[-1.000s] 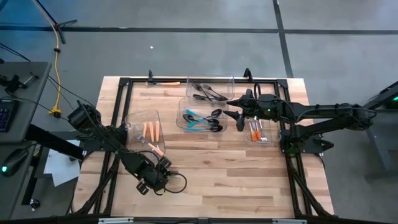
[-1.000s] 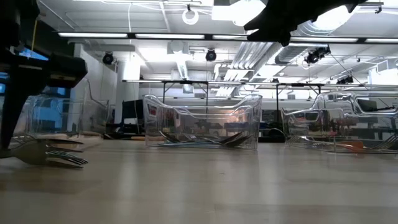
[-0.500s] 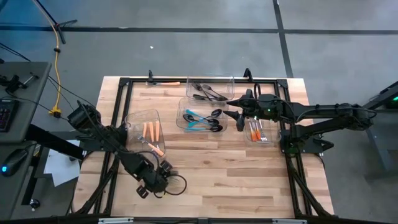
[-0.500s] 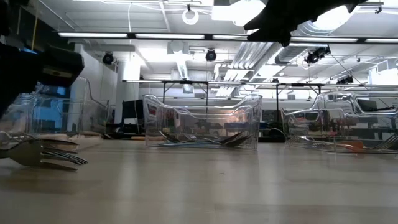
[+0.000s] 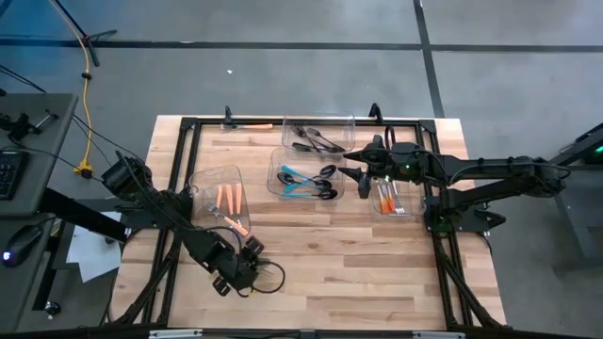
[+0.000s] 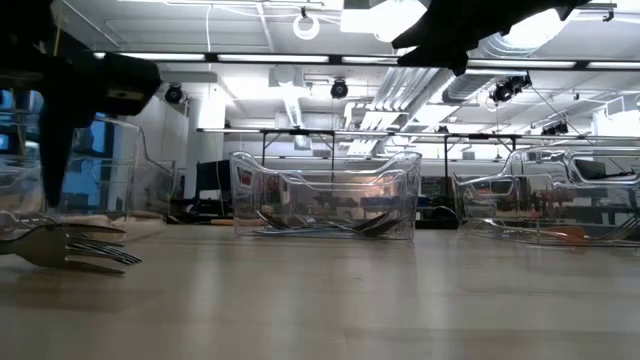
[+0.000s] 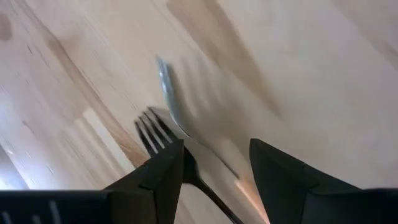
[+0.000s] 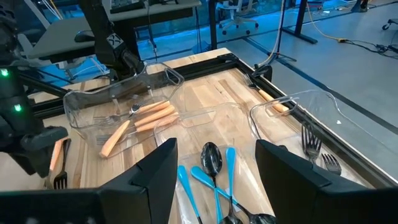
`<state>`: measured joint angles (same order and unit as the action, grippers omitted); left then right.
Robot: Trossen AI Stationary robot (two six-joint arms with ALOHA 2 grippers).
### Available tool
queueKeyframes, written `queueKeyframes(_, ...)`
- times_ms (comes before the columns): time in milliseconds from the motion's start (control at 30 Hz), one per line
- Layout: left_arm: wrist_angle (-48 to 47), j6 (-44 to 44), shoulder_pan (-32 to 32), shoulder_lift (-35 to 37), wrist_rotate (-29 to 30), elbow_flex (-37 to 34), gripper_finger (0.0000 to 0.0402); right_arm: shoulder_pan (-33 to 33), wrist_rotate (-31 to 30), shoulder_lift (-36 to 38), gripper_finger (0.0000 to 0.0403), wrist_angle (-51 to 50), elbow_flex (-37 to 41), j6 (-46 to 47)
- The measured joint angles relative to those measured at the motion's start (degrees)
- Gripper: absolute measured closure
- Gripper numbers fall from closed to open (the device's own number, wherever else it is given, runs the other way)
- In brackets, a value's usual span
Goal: Sort silverware by color (type)
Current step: Put the light orange fork into the bottom left transparent bin
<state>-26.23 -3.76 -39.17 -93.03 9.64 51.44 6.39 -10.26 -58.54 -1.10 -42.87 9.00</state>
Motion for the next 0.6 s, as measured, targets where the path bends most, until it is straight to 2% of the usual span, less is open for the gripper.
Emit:
queueKeyframes(167, 2.0, -3.4, 1.0, -0.7, 3.0, -0.1, 0.0229, 0.0, 0.0, 0.0, 0.0201, 0.0, 0.0, 0.1)
queueKeyframes(367, 3.6, -7.4, 1.4, -0.8, 1.1, -0.1, 0.0229, 0.0, 0.0, 0.0, 0.0201, -0.2, 0.0, 0.2)
queueKeyframes(600, 5.9, -7.5, 2.5, -1.1, -0.1, -0.3, 0.0229, 0.0, 0.0, 0.0, 0.0201, -0.4, 0.0, 0.1)
